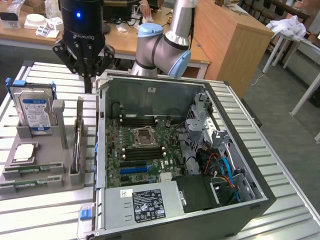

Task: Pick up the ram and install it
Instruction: 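Reach for the ram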

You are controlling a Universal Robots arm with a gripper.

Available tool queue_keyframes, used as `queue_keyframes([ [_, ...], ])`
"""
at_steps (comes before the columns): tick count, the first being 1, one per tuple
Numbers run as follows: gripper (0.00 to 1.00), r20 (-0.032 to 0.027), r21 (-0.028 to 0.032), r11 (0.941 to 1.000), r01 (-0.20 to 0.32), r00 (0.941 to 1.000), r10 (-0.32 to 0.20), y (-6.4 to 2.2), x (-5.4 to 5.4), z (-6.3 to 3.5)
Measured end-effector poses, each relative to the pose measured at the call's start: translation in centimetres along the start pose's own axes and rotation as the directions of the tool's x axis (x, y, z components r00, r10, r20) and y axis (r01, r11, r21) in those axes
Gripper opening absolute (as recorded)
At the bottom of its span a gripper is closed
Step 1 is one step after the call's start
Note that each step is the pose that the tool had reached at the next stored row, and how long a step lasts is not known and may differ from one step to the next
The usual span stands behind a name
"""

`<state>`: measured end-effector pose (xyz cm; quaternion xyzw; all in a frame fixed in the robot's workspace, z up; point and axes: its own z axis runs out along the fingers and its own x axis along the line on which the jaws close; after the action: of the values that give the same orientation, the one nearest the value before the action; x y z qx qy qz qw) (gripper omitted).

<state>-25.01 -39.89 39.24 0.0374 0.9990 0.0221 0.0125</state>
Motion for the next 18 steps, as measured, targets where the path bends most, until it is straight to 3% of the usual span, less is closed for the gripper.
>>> queue_keyframes([
  [18,0.11,0.0,0.0,1.0,0.0,1.0,0.0,-0.32,4.3,-0.07],
])
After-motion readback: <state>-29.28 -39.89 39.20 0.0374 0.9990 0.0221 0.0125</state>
